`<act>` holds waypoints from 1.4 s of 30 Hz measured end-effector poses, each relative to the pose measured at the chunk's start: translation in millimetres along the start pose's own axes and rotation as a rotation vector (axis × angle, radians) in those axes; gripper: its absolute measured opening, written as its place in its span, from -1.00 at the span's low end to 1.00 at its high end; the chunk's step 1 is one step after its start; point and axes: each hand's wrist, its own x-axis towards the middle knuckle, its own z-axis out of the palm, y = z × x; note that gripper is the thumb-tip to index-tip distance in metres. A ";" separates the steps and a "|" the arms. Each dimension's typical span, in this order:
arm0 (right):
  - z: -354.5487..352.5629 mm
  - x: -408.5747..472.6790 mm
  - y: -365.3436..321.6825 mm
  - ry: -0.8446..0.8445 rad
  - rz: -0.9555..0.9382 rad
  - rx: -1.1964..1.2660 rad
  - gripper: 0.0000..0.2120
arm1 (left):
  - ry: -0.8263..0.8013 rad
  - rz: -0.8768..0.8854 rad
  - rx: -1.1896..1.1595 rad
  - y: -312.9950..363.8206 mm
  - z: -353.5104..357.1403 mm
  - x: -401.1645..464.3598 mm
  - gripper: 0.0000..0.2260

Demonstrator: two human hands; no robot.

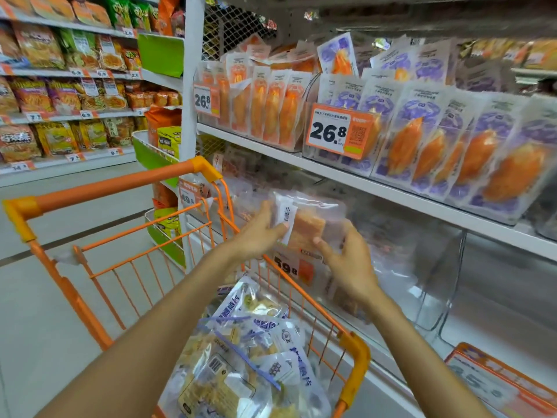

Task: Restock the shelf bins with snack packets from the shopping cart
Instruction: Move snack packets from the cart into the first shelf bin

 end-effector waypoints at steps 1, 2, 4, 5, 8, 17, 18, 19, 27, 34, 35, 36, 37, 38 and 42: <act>-1.0 7.6 5.2 0.077 -0.034 -0.090 -0.78 | 0.009 0.042 0.043 0.4 -0.7 11.7 -0.63; -1.3 15.3 10.7 0.132 -0.048 -0.174 -0.76 | 0.038 0.058 0.080 0.7 0.1 22.5 -0.71; -1.6 27.7 18.8 0.189 -0.067 -0.249 -0.77 | 0.110 0.094 0.130 0.6 1.6 41.4 -0.76; -0.8 33.6 23.7 0.206 -0.073 -0.257 -0.77 | 0.137 0.124 0.144 0.8 2.7 49.9 -0.76; 1.8 44.3 34.7 0.210 -0.077 -0.274 -0.77 | 0.181 0.135 0.181 -3.6 4.9 65.0 -0.85; 11.3 59.4 57.4 0.034 0.087 -0.261 -0.64 | 0.262 -0.012 0.421 -40.8 6.3 82.4 -0.68; 13.1 61.6 58.4 0.011 0.124 -0.288 -0.63 | 0.250 -0.029 0.477 -42.7 7.8 83.0 -0.72; 14.7 64.0 59.0 -0.006 0.159 -0.325 -0.62 | 0.249 -0.037 0.526 -44.5 9.4 84.6 -0.74; 6.9 68.9 46.9 0.104 0.233 -0.217 -0.50 | 0.443 -0.035 0.703 -31.4 18.6 87.9 -0.67; 2.2 70.2 57.4 0.078 0.187 -0.340 -0.51 | 0.326 0.069 0.752 -31.5 15.6 83.9 -0.44; 1.7 71.3 58.0 0.056 0.190 -0.359 -0.50 | 0.300 0.062 0.760 -30.8 14.8 84.4 -0.44; 1.5 72.0 58.4 0.040 0.192 -0.381 -0.49 | 0.285 0.052 0.767 -29.8 14.5 85.1 -0.44; 1.1 72.2 59.2 0.025 0.195 -0.403 -0.47 | 0.275 0.046 0.772 -27.8 14.7 85.2 -0.44; 1.1 71.8 60.2 0.011 0.197 -0.425 -0.46 | 0.269 0.041 0.776 -25.4 15.2 84.8 -0.45; 2.9 65.9 62.0 -0.064 0.179 -0.488 -0.42 | 0.258 0.009 0.779 -15.8 15.4 83.5 -0.47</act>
